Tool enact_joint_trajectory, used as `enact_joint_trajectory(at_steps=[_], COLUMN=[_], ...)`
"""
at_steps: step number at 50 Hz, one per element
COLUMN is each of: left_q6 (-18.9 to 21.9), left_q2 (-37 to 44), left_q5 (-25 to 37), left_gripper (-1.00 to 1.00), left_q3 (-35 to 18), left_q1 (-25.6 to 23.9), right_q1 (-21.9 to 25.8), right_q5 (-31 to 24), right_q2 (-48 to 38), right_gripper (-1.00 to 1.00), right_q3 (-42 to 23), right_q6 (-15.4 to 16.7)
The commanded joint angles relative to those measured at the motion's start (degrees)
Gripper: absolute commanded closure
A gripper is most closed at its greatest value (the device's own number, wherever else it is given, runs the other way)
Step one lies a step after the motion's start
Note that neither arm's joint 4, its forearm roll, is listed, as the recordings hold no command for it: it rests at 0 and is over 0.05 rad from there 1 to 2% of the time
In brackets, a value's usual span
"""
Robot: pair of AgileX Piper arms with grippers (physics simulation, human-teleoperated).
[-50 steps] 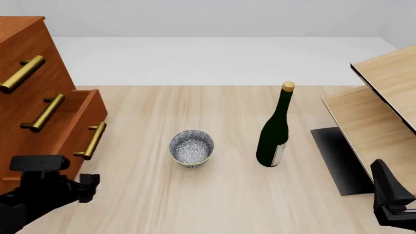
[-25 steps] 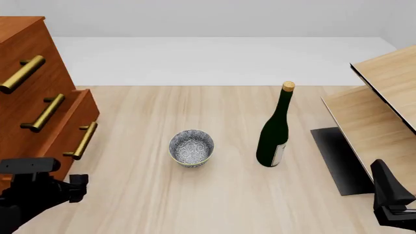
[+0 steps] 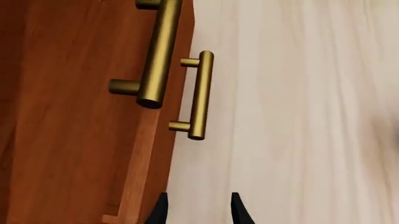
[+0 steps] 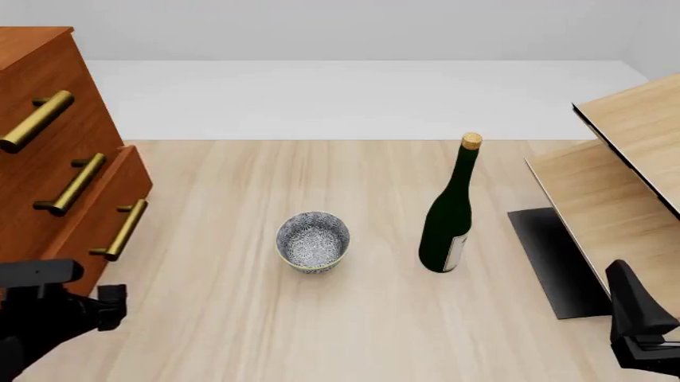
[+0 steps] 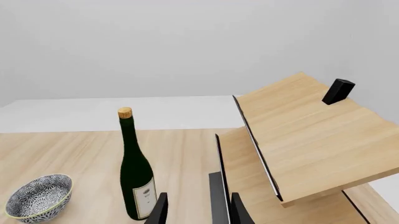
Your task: Close the bottom drawer of the cabinet and open the top drawer.
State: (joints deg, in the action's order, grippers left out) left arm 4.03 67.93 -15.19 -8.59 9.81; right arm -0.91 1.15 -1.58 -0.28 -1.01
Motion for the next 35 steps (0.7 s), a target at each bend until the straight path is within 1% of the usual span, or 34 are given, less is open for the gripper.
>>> enact_joint_trajectory(at_steps=[1,18,35], left_q6=[0.66,1.39,1.98], left_q2=[0.58,-0.16,0.17], left_q5=[-0.91,-0.17,-0.64], left_gripper=[-1.00,-1.00,-1.00], left_q3=[-0.22,-1.19,-1.26], left_q1=[2.15,5.33,6.80], right_q1=[-0.03,0.06,0.13], right_q5=[0.11,-0.02,-0.21], right_q2=[-0.11,0.00,0.19], right_gripper=[-1.00,-1.00,-1.00], right_q3=[0.01,-0.03,-0.01], right_q6=[0.00,-0.02,0.02])
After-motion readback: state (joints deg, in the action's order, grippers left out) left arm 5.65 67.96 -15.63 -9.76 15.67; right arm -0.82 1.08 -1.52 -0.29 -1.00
